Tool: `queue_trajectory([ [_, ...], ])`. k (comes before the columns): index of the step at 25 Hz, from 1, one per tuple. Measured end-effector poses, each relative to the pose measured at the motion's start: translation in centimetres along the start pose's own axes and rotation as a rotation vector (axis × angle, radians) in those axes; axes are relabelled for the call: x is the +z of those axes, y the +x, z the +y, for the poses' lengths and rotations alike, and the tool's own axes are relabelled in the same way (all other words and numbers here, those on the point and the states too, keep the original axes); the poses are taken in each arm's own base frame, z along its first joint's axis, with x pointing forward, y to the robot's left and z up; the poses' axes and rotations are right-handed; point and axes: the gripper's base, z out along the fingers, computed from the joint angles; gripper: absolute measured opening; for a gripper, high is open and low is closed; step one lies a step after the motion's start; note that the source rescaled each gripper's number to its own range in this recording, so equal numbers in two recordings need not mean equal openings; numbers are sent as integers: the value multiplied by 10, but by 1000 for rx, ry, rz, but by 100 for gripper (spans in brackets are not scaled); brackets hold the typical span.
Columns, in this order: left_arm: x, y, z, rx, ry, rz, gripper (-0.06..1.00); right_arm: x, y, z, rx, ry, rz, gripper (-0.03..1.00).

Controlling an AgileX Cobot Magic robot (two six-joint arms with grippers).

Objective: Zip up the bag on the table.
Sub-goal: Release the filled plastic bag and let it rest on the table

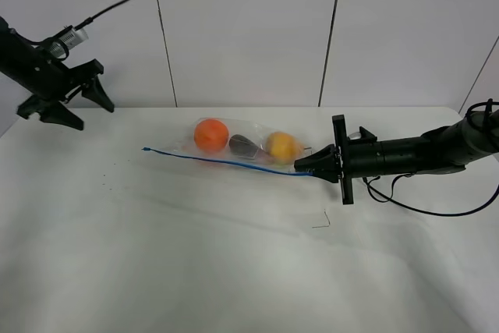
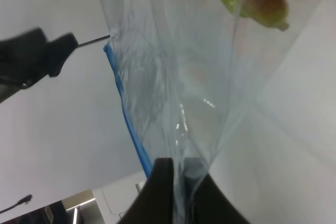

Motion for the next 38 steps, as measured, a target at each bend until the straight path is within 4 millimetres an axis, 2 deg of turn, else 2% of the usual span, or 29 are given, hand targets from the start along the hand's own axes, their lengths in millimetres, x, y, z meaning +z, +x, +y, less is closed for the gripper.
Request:
queue_trajectory([
  [2,-9,-2,0,63,-166,27,100,0,0,0,0,0,0,0],
  [5,-14,1,-16,175,-301,61,100,0,0,0,0,1,1,0],
  [7,-12,7,-32,235,-328,84,100,0,0,0,0,1,1,0],
  [11,-8,13,-52,258,-270,96,100,0,0,0,-1,2,3,0],
  [19,-8,15,-59,276,-195,113,100,0,1,-1,-3,6,6,0],
  [24,-25,17,-62,272,-161,84,100,0,1,-1,-9,15,16,0],
  [28,-41,24,-52,239,-158,72,100,0,2,-2,-10,18,19,0],
  [32,-58,48,-39,213,-162,93,100,0,2,-2,-10,19,20,0],
  [34,-71,67,-37,213,-160,101,100,0,2,-2,-11,19,20,0],
  [38,-93,119,-27,226,-161,130,100,0,2,-2,-11,19,19,0],
])
